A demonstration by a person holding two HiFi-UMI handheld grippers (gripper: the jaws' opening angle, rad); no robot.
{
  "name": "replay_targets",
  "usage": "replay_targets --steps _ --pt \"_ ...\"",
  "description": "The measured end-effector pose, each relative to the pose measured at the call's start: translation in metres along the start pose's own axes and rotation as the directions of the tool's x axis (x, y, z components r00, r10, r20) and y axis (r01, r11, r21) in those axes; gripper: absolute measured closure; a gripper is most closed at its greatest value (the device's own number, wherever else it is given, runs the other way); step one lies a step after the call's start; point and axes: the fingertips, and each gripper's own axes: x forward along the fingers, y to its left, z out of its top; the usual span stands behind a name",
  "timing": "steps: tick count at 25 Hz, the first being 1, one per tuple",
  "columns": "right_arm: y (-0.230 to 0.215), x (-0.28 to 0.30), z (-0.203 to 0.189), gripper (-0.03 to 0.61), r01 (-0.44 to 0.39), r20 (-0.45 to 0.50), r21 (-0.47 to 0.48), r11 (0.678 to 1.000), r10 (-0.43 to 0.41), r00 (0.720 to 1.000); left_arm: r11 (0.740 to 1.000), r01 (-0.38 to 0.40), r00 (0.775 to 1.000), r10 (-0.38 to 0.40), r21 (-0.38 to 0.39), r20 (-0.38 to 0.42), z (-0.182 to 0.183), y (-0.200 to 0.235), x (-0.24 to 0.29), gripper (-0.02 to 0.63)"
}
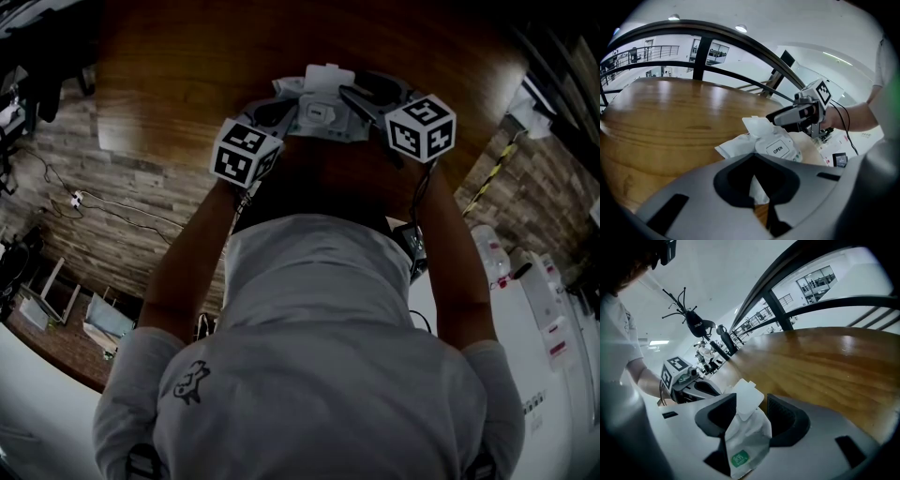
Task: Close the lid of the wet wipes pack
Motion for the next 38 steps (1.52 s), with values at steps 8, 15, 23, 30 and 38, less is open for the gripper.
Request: replay_targets --steps 8,15,23,30,38 --pt "0.006 0.003 0.001 0.385 -0.016 -0.012 -0.021 1.000 0.016 1.000 1.000 0.000 1.000 0.000 -0.004 -0.002 0.000 0.000 0.001 0.601" --pt "0.016 -0.006 0.009 0.385 -0.014 0.007 -0.046 0.999 0.014 1.000 1.000 0.000 1.000 0.000 -0.001 0.011 0.003 0.000 0.001 0.601" --pt "0.037 -0.022 0.012 0.385 -0.022 0.029 -0.061 0.998 0.024 0.999 1.000 -0.007 1.000 0.007 -0.003 0.003 0.004 -0.005 -0.001 0.601" --pt "0.056 -0.023 0.001 0.385 -0.035 0.023 -0.057 0.998 0.037 0.999 1.000 -0.008 1.000 0.008 0.006 0.003 0.003 -0.002 -0.002 0.601" --pt "0.074 -0.027 -0.011 0.385 -0.047 0.012 -0.060 0.997 0.048 0.999 1.000 -0.007 1.000 0.007 -0.004 0.007 0.003 -0.004 -0.002 0.601"
